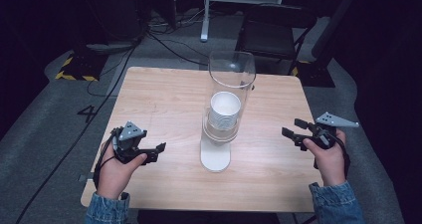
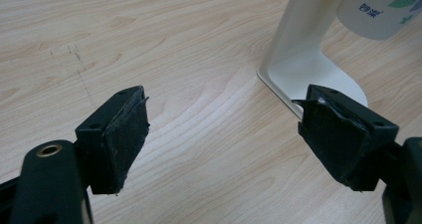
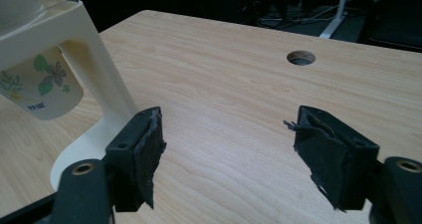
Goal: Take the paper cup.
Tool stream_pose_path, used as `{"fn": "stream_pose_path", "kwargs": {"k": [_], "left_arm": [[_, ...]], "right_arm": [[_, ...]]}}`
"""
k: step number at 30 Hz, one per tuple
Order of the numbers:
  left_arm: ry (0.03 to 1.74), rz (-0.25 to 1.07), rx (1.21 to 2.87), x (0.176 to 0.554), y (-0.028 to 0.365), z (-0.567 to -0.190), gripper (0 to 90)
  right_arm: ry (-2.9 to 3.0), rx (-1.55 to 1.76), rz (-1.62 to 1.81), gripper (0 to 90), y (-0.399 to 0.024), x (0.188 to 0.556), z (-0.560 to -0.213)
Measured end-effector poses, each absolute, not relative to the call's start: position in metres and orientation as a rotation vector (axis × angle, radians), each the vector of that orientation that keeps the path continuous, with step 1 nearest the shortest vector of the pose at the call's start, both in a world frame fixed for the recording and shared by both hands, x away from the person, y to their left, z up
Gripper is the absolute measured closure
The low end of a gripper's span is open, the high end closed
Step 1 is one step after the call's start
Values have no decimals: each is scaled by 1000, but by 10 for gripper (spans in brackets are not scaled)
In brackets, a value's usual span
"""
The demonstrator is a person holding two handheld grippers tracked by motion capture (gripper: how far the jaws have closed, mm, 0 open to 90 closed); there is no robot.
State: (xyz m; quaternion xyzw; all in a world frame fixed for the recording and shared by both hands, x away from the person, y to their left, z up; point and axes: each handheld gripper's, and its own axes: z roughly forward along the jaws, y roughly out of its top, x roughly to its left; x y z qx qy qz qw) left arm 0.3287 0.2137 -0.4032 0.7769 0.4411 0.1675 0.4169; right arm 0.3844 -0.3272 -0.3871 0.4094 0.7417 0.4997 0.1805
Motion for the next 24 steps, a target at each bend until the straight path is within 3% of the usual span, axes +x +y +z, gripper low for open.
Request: {"fn": "stream_pose_path", "kwargs": {"k": [11,24], "left_arm": [[1098,423,1957,328,214,-402,195],[1102,418,1953,321,217,-402,195]], "right_arm": [[2135,1089,1479,241,-305,381,-385],[2324,885,1557,191,-238,378,-387]]}}
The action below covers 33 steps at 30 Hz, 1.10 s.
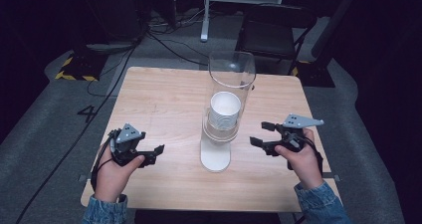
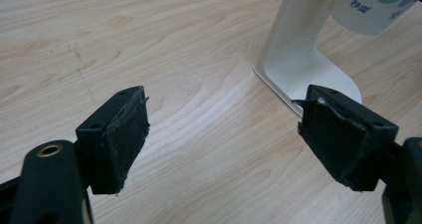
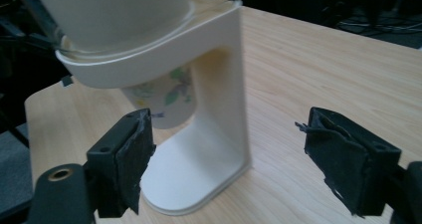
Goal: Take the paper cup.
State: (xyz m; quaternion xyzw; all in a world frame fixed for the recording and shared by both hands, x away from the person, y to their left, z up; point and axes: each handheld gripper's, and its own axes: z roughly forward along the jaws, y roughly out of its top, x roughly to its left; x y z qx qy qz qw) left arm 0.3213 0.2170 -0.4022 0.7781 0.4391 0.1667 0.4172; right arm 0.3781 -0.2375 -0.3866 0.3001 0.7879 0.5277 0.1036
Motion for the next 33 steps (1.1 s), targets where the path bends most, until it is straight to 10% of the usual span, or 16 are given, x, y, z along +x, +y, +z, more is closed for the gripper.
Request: {"fn": "stream_pose_path", "kwargs": {"k": [33], "left_arm": [[1123,423,1954,319,222,-409,195]], "right_arm": [[2176,709,1657,273,-133,385,-428]]}}
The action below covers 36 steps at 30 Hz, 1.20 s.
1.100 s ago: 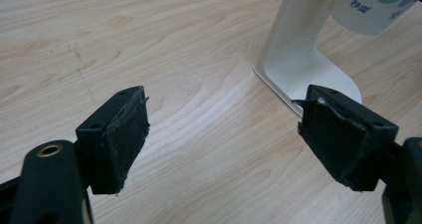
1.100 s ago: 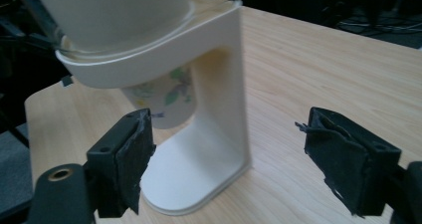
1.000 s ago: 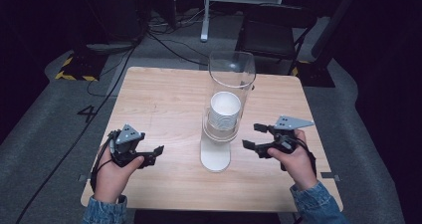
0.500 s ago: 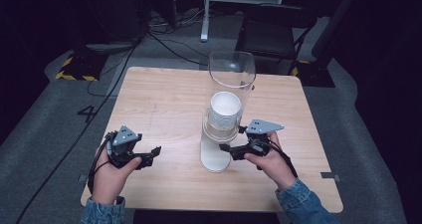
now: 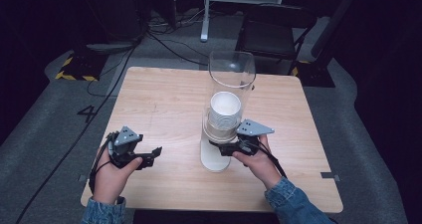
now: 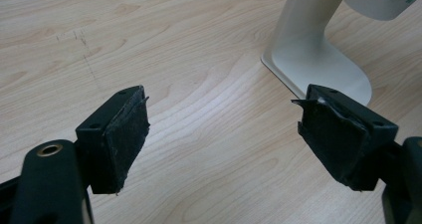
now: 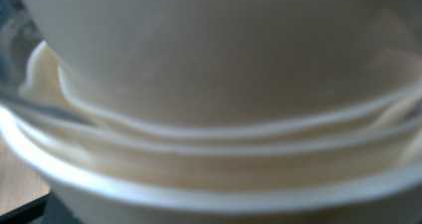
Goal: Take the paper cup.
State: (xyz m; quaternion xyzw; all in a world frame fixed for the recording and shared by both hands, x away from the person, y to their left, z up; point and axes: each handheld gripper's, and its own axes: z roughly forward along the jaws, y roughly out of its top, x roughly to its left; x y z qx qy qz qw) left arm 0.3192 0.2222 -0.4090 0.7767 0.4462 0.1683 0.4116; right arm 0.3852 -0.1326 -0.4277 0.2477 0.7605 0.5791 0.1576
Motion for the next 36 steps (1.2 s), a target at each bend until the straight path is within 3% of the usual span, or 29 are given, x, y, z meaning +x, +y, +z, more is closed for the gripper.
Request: {"fn": "stream_pose_path", "kwargs": {"k": [36], "left_arm": [[1103,395,1949,319,219,-408,198]], "right_arm": [[2194,767,1671,306,-134,377,-434]]}}
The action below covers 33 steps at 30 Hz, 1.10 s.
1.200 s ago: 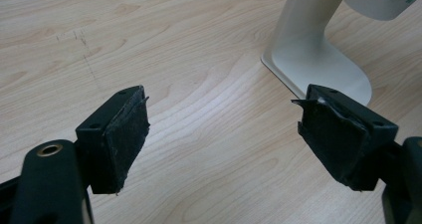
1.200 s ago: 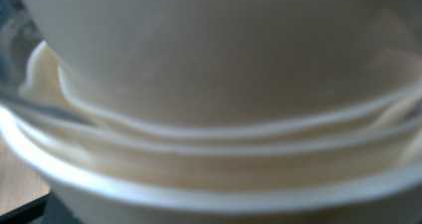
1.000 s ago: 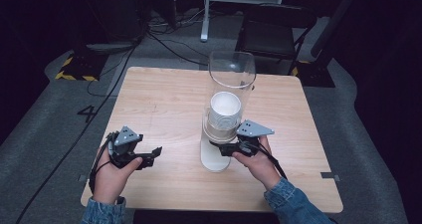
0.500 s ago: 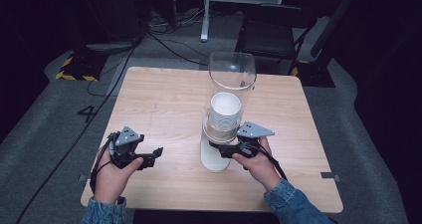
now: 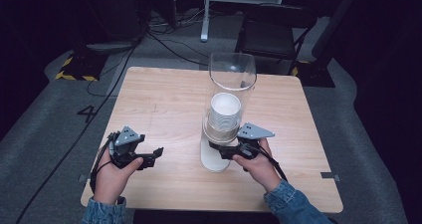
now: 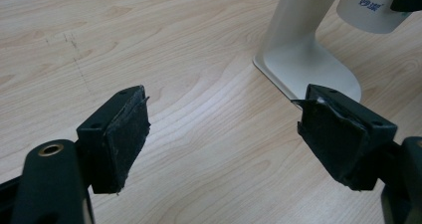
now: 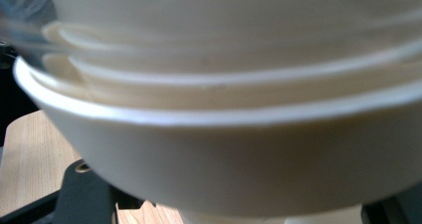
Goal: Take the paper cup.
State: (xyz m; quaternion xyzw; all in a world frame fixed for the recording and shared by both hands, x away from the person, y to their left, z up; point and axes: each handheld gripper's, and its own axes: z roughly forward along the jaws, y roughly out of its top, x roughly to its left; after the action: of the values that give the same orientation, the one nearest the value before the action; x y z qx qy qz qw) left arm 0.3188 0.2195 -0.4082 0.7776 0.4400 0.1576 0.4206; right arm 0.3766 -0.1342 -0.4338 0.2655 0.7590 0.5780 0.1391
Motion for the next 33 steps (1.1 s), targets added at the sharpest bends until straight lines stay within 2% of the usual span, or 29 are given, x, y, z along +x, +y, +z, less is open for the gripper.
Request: {"fn": "stream_pose_path", "kwargs": {"k": [22,33], "left_arm": [[1102,388,1944,319,220,-409,199],[1104,384,1942,320,220,-410,199]], "right_arm": [[2156,615,1615,307,-136,384,-440],[2149,669,1636,305,-135,381,-440]]}}
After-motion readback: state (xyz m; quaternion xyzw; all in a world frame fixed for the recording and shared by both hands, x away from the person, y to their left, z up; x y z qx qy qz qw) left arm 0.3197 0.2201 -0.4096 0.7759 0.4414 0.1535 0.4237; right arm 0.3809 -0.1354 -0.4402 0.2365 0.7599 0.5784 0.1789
